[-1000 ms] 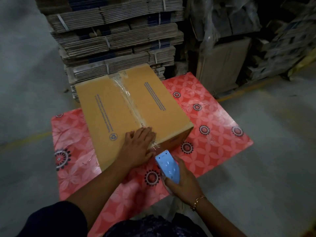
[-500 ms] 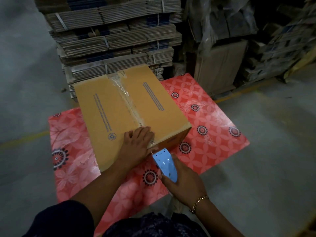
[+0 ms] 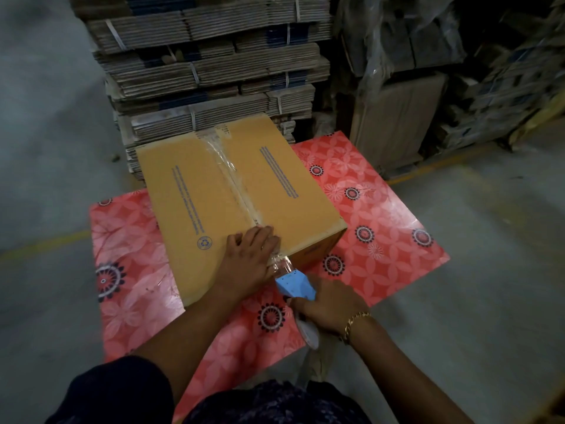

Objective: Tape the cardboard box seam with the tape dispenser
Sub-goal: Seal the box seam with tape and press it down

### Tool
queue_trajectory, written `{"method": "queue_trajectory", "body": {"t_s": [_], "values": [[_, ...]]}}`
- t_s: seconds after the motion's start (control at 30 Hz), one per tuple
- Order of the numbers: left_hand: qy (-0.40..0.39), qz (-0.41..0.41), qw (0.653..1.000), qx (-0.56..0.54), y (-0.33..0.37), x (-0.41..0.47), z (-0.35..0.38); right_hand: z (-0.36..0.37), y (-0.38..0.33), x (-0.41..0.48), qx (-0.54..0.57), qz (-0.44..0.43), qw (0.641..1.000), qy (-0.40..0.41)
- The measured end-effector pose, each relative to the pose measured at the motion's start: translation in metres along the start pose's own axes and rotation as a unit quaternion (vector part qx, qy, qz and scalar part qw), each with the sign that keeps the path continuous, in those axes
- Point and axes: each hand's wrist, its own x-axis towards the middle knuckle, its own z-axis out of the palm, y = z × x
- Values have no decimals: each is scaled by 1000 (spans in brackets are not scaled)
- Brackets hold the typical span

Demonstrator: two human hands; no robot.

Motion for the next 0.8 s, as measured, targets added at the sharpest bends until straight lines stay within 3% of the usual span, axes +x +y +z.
{"method": "queue_trajectory", "body": {"t_s": [0.1,0.17,0.23,0.3,0.43,0.6,0.7,0.8], "values": [[-3,2,1000,1,0,1,-3,-23,-15,13,14,-5,997,-82],[-5,-4,1000,-10,1,-1,-4,-20,-10,20,-51,21,983,-178],[1,-9,1000,-16,0,-3,-5,1,10,20,-143,67,963,-217],[7,-1,1000,-16,-1,-2,-5,23,35,14,-165,62,964,-198],[9,-10,1000,-22,1,3,-6,49,66,18,-186,-56,978,-76],[-15,-13,1000,-13,2,2,-7,87,65,46,-344,-236,908,38],[-18,-13,1000,-20,4,3,-10,97,69,57,-365,-267,891,47],[-15,-14,1000,-18,2,0,-10,112,70,53,-324,-269,904,75]]}}
